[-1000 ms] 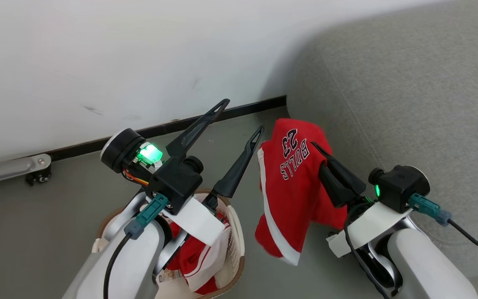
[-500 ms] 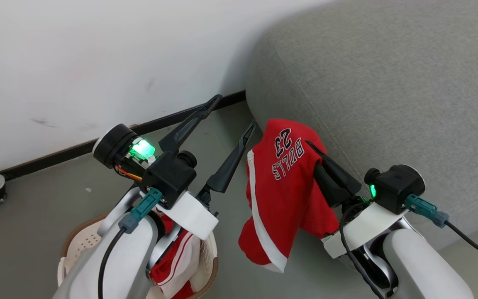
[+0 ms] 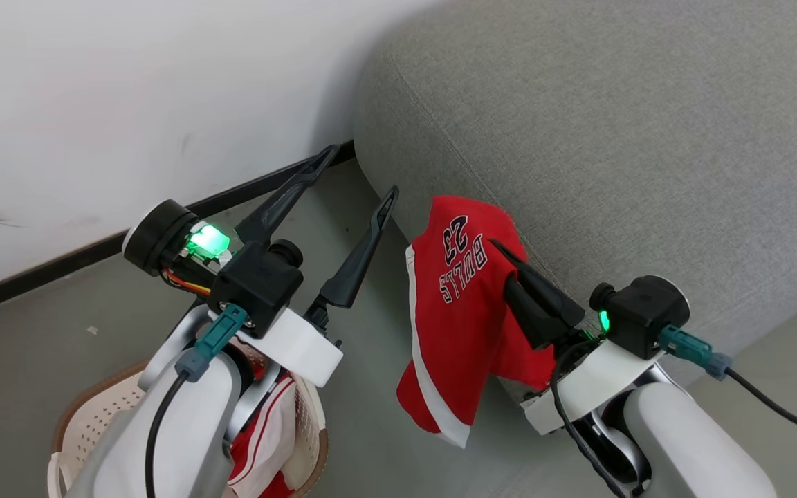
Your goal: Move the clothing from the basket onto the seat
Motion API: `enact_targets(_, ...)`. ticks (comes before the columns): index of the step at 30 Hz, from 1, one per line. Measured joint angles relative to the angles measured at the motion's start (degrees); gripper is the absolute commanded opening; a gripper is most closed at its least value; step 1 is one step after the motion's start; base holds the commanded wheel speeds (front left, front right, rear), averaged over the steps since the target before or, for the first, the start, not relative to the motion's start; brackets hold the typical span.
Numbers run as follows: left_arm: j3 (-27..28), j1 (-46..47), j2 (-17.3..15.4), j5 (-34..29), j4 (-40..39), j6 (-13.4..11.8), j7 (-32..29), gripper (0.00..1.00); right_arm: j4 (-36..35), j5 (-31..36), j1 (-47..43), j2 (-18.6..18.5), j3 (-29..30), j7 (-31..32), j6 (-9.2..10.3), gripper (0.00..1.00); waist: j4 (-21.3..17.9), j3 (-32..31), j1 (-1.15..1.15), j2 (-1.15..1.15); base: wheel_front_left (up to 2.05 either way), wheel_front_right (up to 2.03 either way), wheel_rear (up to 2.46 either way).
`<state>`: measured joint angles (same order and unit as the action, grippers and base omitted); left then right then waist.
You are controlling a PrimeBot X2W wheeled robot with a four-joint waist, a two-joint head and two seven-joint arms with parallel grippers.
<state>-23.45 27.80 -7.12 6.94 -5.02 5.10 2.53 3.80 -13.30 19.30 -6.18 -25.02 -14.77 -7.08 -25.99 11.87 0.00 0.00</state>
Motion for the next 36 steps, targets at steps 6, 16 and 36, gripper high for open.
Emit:
enact_targets(6,0.4,-0.4,-0.2,-0.4,-0.8,-1.0,-1.6,1.0,0.4,-1.0,3.2,-0.6,2.2,0.0,0.0,0.0,0.0,1.6,0.0,0.0,0.0,0.0,0.0)
enact_targets(16,0.4,-1.5,-0.8,-1.0,-3.0,-1.8,-3.9,1.0,2.5,0.5,11.7,-6.1,4.4,0.0,0.0,0.0,1.3,4.6,0.0,0.0,0.0,0.0,0.0)
enact_targets(36,-2.0,-1.2,-2.1,-2.6,-8.4,-1.8,-8.9,1.0,12.2,-13.1,30.6,-14.7,9.7,0.2,0.0,0.0,5.8,14.1,0.0,0.0,0.0,0.0,0.0)
